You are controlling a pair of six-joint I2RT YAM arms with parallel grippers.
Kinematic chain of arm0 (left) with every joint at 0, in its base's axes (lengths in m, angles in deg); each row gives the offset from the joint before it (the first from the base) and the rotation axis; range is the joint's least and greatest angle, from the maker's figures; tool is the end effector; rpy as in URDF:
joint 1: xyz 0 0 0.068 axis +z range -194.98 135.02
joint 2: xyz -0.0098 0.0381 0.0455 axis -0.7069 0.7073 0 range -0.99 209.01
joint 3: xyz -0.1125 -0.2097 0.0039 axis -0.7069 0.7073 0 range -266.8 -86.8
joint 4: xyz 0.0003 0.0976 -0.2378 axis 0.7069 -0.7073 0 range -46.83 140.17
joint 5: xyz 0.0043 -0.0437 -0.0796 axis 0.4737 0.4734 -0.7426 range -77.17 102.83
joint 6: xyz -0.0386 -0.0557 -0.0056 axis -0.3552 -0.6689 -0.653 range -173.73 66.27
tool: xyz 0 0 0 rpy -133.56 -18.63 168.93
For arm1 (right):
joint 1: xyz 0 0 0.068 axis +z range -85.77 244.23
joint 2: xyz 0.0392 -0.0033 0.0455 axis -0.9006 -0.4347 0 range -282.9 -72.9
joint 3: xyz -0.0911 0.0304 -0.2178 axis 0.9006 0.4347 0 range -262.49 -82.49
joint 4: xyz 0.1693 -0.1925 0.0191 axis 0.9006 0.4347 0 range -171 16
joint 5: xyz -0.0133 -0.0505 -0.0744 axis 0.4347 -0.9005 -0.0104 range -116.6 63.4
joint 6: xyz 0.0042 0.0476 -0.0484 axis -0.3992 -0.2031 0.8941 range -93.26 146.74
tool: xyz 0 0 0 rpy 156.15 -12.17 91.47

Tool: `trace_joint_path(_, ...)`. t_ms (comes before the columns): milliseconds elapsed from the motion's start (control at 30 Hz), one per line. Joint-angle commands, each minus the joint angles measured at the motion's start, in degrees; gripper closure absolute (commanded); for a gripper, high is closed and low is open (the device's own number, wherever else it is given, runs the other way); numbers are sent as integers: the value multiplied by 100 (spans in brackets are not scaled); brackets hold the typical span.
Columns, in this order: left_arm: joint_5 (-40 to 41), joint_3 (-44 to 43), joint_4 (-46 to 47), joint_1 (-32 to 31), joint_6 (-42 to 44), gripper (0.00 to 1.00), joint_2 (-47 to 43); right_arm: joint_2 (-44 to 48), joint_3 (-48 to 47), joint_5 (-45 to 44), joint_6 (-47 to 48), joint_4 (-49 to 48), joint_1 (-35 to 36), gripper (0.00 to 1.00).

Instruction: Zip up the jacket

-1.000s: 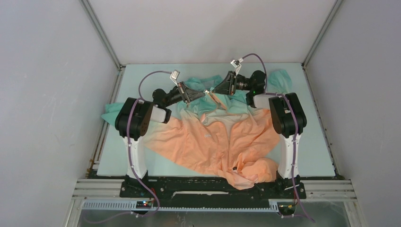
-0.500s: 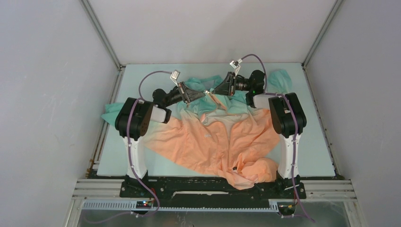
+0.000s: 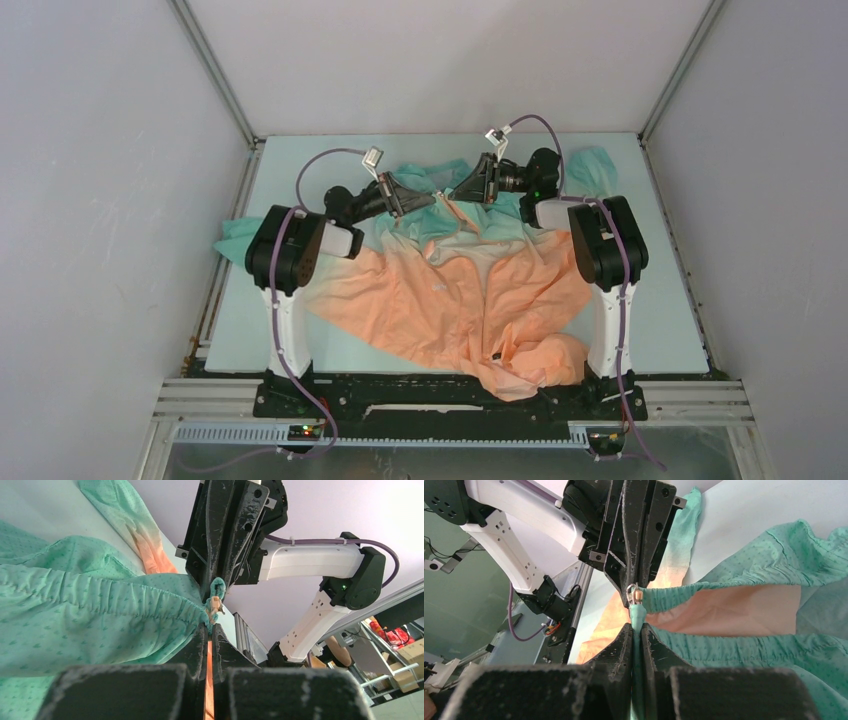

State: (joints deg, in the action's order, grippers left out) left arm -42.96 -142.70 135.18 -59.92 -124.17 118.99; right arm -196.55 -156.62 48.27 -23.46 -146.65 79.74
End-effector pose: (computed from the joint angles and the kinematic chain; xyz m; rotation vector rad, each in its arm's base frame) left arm 0.3658 -0.1444 0.1584 0.2784 1.6092 -1.7791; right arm 0.4028 0.1664 0.1838 -0.8390 1.5664 1.6989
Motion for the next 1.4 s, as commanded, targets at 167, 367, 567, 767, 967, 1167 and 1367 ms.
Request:
trace_joint_path(167, -216, -436, 609, -79, -232, 100, 138, -21, -192, 150, -383, -798, 2, 89)
trace_joint_path(367, -311, -453, 613, -130, -200, 100, 104, -51, -221, 178, -341, -687, 2, 89)
trace_joint_path(567, -421, -475, 613, -176, -192, 100, 77, -70, -252, 187, -284, -585, -34, 89)
trace_joint_path(767, -478, -507, 613, -201, -214, 100, 85, -9, -243, 158, -115, -348, -29, 89)
trace_joint_path(967, -522, -537, 613, -232, -224, 100, 91, 140, -243, 156, 598, 479, 53, 89)
trace_joint_path(1167, -559, -601, 573, -277, -259, 100, 128, 271, -245, 49, 569, 421, 97, 90)
trace_joint_path(1367, -566, -685, 505, -285, -315, 100, 213, 298, -229, -30, -171, -575, 117, 91)
